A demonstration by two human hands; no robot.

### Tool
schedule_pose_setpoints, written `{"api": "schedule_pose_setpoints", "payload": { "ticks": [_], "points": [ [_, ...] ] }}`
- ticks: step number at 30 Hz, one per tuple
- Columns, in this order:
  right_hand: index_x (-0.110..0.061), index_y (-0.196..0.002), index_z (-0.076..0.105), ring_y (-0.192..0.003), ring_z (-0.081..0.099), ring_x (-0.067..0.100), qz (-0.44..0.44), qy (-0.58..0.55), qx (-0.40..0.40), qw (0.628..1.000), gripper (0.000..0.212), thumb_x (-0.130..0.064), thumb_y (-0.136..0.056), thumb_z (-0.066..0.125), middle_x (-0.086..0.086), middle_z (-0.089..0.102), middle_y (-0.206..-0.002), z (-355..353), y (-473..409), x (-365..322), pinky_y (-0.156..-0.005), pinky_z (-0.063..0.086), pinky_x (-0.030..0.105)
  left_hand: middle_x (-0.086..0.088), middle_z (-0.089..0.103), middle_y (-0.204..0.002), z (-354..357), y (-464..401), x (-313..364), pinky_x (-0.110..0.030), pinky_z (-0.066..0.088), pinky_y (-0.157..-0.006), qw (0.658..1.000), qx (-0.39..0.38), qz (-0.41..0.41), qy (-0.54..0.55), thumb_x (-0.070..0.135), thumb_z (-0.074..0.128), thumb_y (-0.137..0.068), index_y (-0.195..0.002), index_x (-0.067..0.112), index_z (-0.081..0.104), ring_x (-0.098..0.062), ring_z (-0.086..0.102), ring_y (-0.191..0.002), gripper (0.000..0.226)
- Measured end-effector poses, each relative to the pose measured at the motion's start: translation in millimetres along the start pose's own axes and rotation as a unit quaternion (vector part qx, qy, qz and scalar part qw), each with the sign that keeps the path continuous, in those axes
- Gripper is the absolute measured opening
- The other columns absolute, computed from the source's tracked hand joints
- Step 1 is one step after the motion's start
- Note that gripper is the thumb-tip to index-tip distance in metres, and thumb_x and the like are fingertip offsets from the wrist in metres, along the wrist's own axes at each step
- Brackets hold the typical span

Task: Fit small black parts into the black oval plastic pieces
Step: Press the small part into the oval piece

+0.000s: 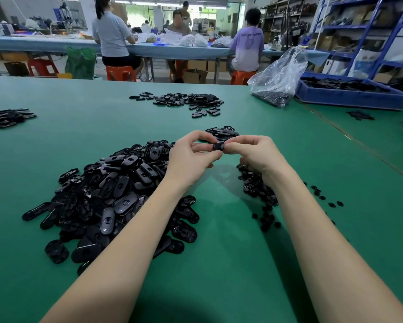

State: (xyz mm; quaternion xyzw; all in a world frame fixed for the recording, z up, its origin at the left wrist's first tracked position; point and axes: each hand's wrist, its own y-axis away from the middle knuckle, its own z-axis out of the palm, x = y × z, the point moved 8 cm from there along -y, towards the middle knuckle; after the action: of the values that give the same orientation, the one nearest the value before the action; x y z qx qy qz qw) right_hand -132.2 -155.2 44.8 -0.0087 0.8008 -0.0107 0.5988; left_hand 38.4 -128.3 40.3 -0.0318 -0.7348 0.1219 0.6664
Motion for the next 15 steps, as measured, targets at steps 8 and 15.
{"api": "schedule_pose_setpoints", "payload": {
  "ticks": [8, 15],
  "points": [
    [-0.028, -0.078, 0.079, -0.057, 0.045, 0.006, -0.011, 0.006, -0.007, 1.000, 0.008, -0.023, -0.083, 0.082, -0.019, 0.065, -0.058, -1.2, 1.0, -3.0, -0.045, 0.036, 0.008, -0.012, 0.076, -0.088, 1.6, 0.1, 2.2, -0.024, 0.060, -0.072, 1.000, -0.005, 0.012, -0.008, 0.002, 0.081, -0.078, -0.097, 0.015, 0.072, -0.025, 0.075, -0.078, 0.025],
    [-0.026, -0.088, 0.078, -0.043, 0.042, 0.003, 0.021, -0.024, -0.020, 0.999, 0.015, -0.030, -0.077, 0.088, -0.019, 0.061, -0.057, -4.5, -2.7, 5.3, -0.039, 0.028, 0.015, -0.021, 0.074, -0.098, 4.6, 0.9, 4.2, -0.025, 0.059, -0.076, 0.998, -0.033, 0.012, 0.046, -0.005, 0.076, -0.082, -0.099, 0.011, 0.069, -0.026, 0.076, -0.079, 0.024]
  ]
}}
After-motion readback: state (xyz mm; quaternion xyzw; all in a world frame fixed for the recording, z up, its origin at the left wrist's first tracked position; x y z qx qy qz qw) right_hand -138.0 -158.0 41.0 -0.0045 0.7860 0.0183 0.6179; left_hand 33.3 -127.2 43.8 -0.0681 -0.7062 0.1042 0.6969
